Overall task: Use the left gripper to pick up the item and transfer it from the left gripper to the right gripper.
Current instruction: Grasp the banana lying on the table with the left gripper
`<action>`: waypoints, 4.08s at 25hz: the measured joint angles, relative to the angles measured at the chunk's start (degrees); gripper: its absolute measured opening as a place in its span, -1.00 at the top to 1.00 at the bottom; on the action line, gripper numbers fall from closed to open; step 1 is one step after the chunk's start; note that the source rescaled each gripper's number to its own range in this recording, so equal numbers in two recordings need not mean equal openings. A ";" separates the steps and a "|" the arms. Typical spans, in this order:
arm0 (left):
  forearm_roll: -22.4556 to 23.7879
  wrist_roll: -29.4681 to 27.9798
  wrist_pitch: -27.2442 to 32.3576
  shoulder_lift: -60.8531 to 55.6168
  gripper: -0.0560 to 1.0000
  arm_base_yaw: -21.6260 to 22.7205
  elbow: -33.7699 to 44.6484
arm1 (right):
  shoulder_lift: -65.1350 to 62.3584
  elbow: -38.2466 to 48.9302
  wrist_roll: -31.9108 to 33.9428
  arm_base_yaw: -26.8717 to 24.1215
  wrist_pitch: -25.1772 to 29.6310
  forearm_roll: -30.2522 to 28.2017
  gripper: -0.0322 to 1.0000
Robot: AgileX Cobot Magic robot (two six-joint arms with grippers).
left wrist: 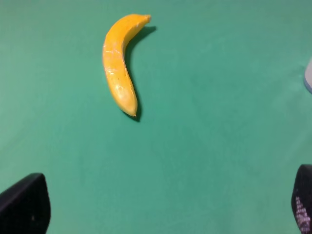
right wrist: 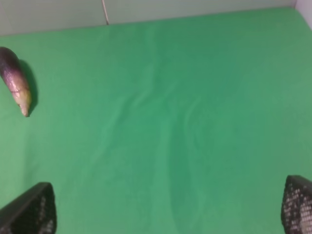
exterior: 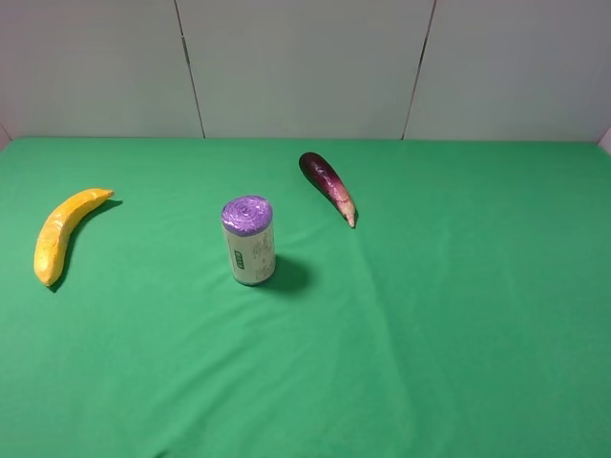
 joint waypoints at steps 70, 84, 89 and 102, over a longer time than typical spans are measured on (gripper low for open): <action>7.17 -7.28 -5.90 54.69 -0.97 0.00 -11.84 | 0.00 0.00 0.00 0.00 0.00 0.22 -1.00; 11.52 -11.36 -21.59 79.73 -0.99 0.00 -12.98 | 0.00 0.00 0.00 0.00 0.00 0.22 -1.00; 12.02 -12.40 -25.50 85.87 -0.99 0.91 -15.02 | 0.00 0.00 0.00 0.00 0.00 0.22 -1.00; 11.79 -12.63 -36.55 98.40 -1.00 4.77 -16.80 | 0.00 0.00 0.00 0.00 0.00 0.22 -1.00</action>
